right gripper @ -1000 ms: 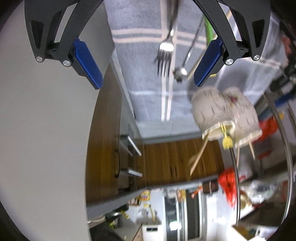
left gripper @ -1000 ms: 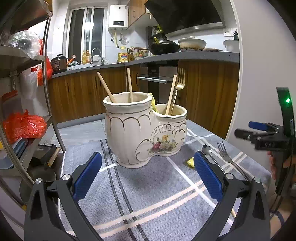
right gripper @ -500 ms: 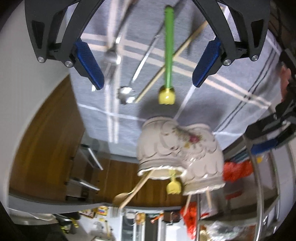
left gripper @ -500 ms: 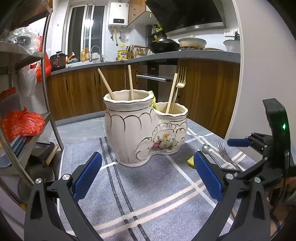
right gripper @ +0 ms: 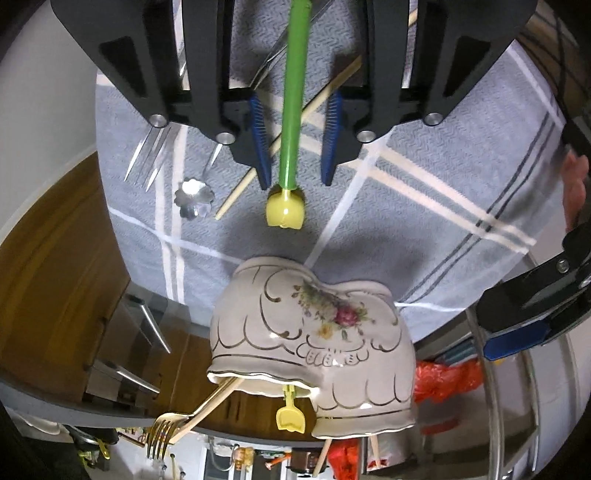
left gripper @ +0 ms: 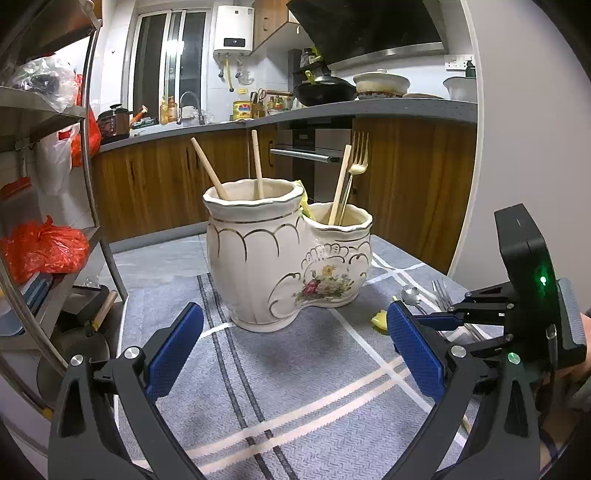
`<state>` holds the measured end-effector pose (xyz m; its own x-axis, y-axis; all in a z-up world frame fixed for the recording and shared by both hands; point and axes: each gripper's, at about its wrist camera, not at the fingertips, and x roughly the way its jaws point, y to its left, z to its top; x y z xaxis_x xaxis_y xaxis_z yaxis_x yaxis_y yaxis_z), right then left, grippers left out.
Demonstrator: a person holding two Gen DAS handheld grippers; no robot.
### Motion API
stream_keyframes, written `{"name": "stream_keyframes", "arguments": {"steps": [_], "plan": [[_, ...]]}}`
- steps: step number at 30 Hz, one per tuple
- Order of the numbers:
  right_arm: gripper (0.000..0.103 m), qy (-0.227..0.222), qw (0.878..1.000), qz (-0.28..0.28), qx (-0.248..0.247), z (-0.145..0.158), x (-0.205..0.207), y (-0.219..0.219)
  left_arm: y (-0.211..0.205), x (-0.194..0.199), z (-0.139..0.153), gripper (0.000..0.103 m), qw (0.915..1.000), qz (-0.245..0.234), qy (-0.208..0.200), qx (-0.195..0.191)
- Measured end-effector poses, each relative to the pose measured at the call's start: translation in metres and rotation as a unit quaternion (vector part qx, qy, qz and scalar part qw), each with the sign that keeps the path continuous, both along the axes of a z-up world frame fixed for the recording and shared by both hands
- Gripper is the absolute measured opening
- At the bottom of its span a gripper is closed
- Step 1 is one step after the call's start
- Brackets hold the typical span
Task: Organize utensils
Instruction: 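Reach the right tool to the green-handled tulip spatula and close on it, then lift the green spatula with the right tool while the left tool grasps another chopstick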
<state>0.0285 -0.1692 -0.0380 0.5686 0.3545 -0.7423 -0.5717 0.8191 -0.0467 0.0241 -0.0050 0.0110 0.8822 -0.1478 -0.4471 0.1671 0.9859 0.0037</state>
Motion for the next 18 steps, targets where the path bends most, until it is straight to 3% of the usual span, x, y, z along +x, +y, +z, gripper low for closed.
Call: {"name": "stream_keyframes", "arguments": {"steps": [3,9,18], "plan": [[0.010,0.008,1.000,-0.002,0.006,0.001,0.003,0.000,0.000,0.000,0.000,0.098,1.0000,0.000,0.000,0.001],[0.010,-0.011,0.999,-0.012,0.038,0.015,0.003,-0.014,-0.007,0.000,0.004,0.098,0.9999,-0.004,0.006,0.011],[0.010,-0.081,0.983,-0.052,0.155,0.059,-0.002,-0.074,-0.040,-0.001,0.002,0.098,0.9982,-0.040,0.035,0.028]]}}
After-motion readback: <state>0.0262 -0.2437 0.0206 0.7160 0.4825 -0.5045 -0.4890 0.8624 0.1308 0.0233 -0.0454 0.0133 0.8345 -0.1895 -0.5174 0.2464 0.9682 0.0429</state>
